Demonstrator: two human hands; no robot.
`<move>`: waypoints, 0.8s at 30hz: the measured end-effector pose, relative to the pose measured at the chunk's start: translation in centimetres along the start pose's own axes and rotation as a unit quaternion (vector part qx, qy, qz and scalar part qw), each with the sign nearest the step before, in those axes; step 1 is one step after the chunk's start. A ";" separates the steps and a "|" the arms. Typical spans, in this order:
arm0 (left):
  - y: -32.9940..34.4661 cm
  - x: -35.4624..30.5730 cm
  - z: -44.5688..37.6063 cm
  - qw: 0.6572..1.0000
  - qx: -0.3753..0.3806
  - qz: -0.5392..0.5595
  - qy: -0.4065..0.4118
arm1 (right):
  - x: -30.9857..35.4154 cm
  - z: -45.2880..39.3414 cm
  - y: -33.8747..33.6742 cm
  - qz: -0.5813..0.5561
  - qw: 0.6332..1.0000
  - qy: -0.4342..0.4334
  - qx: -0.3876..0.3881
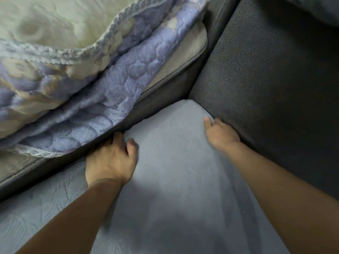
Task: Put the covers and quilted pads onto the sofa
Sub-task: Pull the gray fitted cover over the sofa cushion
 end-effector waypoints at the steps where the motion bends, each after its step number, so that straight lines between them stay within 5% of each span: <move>1: 0.1 0.0 -0.2 1.000 0.000 -0.008 -0.006 | 0.2 -0.5 -0.1 0.007 1.000 0.015 -0.003; 4: 0.3 -0.4 -0.3 0.999 0.011 -0.026 -0.019 | 2.1 0.5 0.3 0.095 0.992 -0.043 -0.076; 7: -0.3 -0.6 -0.5 0.998 0.038 -0.043 -0.025 | 8.3 7.7 5.2 0.051 0.930 -0.336 -0.138; 9: -1.5 -0.4 -1.0 0.995 0.084 -0.053 -0.015 | 11.5 12.0 8.2 0.020 0.880 -0.444 -0.170; 15: -8.1 9.3 9.0 0.996 0.064 -0.062 0.023 | 12.1 12.2 9.9 0.077 0.884 -0.401 -0.228; 19: -10.5 16.9 15.6 0.996 0.039 -0.076 -0.014 | 12.8 12.7 10.7 0.084 0.880 -0.404 -0.238; 24: -11.3 18.0 14.2 0.985 -0.011 -0.124 -0.121 | 12.7 12.8 10.6 0.047 0.867 -0.415 -0.271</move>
Point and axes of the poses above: each hand's wrist, its own z-axis away from the middle knuckle, its own y-axis out of the palm, x = y × z, the point moved 2 cm from there along -z, towards the middle knuckle
